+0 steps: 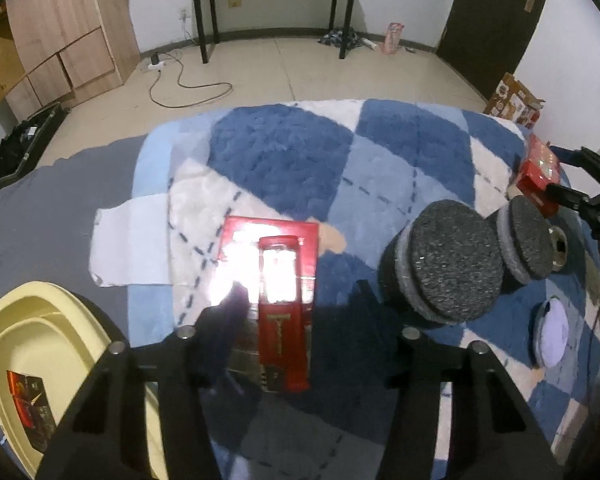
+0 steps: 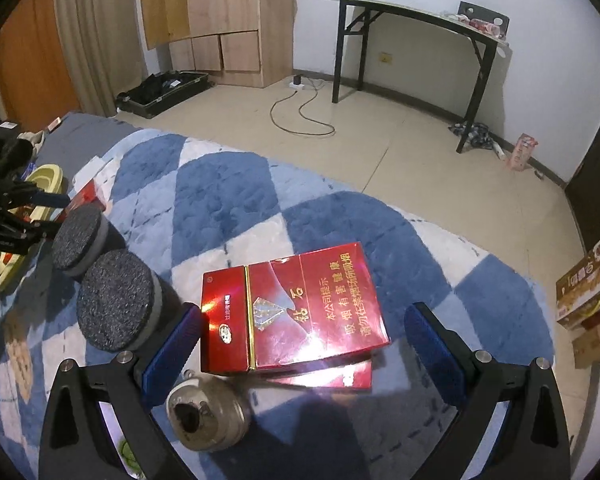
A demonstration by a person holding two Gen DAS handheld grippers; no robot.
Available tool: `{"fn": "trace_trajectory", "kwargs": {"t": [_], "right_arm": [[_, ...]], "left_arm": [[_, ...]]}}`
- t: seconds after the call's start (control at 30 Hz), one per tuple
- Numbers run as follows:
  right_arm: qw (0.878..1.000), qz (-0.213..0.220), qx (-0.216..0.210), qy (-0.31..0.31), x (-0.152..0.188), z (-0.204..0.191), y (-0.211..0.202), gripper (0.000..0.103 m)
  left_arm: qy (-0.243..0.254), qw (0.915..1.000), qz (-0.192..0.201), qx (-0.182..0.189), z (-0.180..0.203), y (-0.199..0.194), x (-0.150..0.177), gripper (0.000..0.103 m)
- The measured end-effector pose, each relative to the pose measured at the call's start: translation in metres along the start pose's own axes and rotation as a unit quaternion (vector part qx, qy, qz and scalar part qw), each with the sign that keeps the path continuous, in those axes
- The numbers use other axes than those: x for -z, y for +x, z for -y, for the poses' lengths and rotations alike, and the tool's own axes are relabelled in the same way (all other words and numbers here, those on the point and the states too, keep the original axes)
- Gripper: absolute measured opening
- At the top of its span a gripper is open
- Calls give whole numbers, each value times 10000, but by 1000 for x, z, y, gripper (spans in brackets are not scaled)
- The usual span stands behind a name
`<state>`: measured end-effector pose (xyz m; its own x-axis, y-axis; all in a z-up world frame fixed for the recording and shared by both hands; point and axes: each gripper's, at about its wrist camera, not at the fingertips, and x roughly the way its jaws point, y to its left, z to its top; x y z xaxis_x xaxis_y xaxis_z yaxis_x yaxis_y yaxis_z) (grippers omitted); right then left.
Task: Organize rigid objects
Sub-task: 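Grasp a red tube with the left tool while the right tool grasps a red box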
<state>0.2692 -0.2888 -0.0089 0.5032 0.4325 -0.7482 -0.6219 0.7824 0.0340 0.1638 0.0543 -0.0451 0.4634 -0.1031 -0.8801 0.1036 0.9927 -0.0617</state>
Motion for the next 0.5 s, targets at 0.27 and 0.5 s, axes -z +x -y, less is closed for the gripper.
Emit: {"fn": "trace_trajectory", "kwargs": {"t": [0.27, 0.5], "right_arm": [[9997, -85, -141, 188, -1, 2, 9, 102], [9996, 165, -105, 215, 1, -5, 6, 86]], "left_arm": [[93, 9999, 26, -47, 5, 0, 2, 24], [-95, 9999, 141, 5, 1, -8, 5, 24]]}}
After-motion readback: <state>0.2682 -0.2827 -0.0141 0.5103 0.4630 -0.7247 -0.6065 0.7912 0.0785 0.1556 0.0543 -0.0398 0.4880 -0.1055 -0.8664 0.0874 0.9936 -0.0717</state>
